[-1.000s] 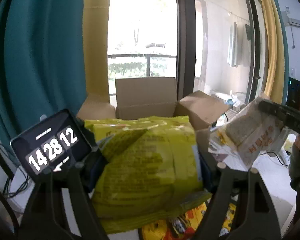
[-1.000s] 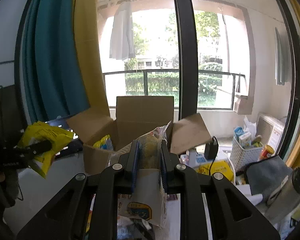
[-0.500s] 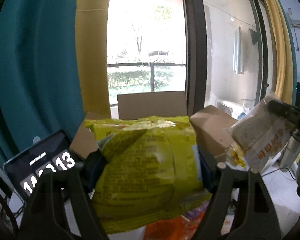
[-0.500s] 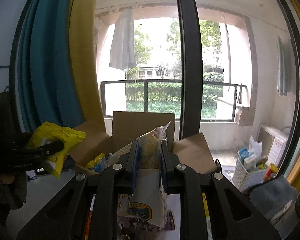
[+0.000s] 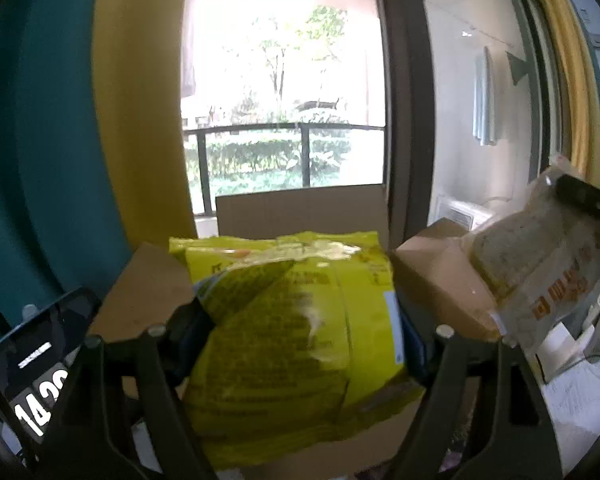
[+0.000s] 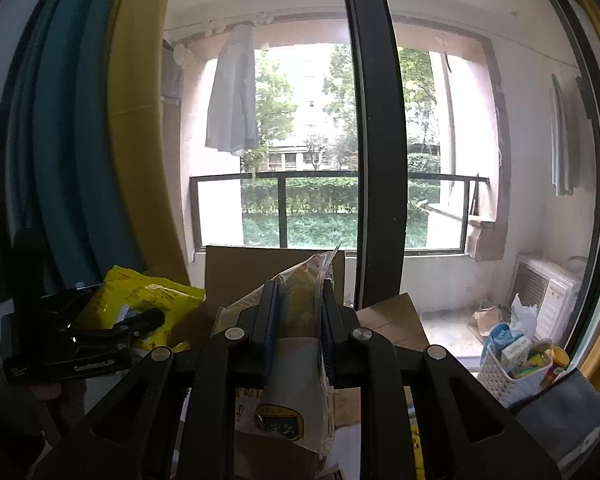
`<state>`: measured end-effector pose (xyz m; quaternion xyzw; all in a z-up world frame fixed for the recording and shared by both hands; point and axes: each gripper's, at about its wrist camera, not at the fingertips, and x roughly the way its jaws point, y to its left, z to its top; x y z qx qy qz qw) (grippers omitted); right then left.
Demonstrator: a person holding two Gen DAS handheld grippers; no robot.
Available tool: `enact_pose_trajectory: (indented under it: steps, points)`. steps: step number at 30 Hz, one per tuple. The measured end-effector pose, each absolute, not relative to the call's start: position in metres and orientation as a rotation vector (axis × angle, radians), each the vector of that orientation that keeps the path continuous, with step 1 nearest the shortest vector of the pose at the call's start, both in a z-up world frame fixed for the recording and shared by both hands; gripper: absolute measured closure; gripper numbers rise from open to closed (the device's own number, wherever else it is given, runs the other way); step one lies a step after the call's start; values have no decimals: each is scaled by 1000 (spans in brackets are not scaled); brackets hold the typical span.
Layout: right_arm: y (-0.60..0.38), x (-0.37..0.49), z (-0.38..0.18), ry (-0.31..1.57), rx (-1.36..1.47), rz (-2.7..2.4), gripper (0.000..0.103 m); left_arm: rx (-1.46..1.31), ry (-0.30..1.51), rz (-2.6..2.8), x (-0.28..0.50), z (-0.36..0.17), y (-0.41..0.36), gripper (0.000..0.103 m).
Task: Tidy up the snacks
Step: 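Carry both bags into the cardboard box and open both grippers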
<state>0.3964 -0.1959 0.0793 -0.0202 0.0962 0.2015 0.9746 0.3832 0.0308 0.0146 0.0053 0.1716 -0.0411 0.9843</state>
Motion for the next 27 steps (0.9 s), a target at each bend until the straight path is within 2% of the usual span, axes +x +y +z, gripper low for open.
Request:
enact_pose_trajectory:
  steps: [6, 10, 21, 22, 23, 24, 25, 26, 27]
  points:
    - [-180, 432, 81, 184, -60, 392, 82, 5, 407, -82, 425, 13, 38, 20]
    - [-165, 456, 79, 185, -61, 390, 82, -20, 401, -81, 437, 16, 46, 10]
    - [-116, 507, 67, 264, 30, 466, 81, -121, 383, -5, 431, 29, 84, 10]
    - [-109, 512, 64, 289, 31, 462, 79, -122, 377, -1, 431, 31, 86, 10]
    - [-102, 520, 62, 335, 22, 462, 72, -125, 368, 5, 431, 33, 88, 10]
    - [-98, 526, 58, 384, 21, 468, 59, -130, 361, 7, 433, 36, 90, 10]
    - [-97, 528, 57, 397, 27, 469, 52, -135, 357, 8, 431, 37, 92, 10]
    - [-99, 524, 56, 390, 29, 463, 48, -136, 355, 7, 429, 39, 93, 10]
    - [-100, 517, 57, 375, 14, 451, 48, -137, 353, 8, 426, 38, 94, 10]
